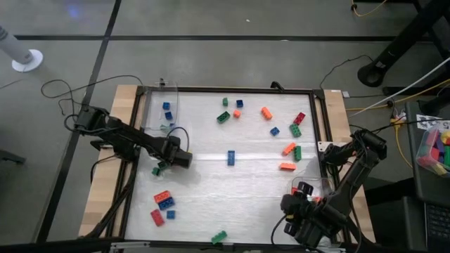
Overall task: Sort blocks by size
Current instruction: Put the 8 stud red game piece into the bottom transparent bin
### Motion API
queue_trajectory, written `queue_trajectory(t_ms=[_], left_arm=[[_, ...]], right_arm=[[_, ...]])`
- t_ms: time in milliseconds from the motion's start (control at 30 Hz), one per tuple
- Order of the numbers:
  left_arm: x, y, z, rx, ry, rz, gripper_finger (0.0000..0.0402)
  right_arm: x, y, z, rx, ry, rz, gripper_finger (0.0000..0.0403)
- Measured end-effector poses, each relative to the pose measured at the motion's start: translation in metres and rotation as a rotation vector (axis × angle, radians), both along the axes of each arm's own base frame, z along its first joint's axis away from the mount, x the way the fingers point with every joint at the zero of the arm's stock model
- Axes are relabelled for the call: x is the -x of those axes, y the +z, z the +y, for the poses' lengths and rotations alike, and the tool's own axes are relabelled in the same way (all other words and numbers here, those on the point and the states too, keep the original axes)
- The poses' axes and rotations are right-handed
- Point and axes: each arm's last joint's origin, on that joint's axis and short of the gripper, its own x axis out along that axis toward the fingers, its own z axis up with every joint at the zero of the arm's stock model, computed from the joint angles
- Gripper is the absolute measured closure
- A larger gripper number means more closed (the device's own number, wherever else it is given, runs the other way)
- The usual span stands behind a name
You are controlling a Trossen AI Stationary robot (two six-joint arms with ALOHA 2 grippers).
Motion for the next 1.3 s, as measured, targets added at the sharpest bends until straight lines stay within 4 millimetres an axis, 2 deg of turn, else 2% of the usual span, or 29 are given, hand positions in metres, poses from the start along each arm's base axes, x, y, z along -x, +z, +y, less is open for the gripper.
queue_trajectory(t_ms=[133, 267, 467, 633, 900, 1133, 1300], left_arm=[[-0.017, 0.003, -0.004, 0.026, -0.102, -0.161, 0.0278], [-0.041, 0.013, -0.009, 0.046, -0.236, -0.41, 0.0278], [-0.076, 0.045, -0.022, 0.073, -0.558, -0.874, 0.0262], [-0.086, 0.071, -0.036, 0.021, -0.82, -1.161, 0.0265], [-0.081, 0.075, -0.057, -0.025, -0.989, -1.19, 0.0262], [-0.075, 0.075, -0.075, -0.084, -1.15, -1.185, 0.0264], [-0.073, 0.076, -0.081, -0.101, -1.196, -1.188, 0.0261]], right_arm=[[-0.006, 0.003, 0.0, 0.096, 0.04, -0.15, 0.021], [-0.011, 0.006, 0.002, 0.216, 0.123, -0.28, 0.021], [-0.019, 0.01, 0.003, 0.431, 0.345, -0.332, 0.021], [-0.04, 0.013, -0.005, 0.549, 0.463, -0.32, 0.021], [-0.1, 0.027, -0.03, 0.668, 0.701, -0.371, 0.021], [-0.147, 0.038, -0.066, 0.422, 0.954, -0.53, 0.021], [-0.165, 0.041, -0.083, 0.419, 1.054, -0.623, 0.021]])
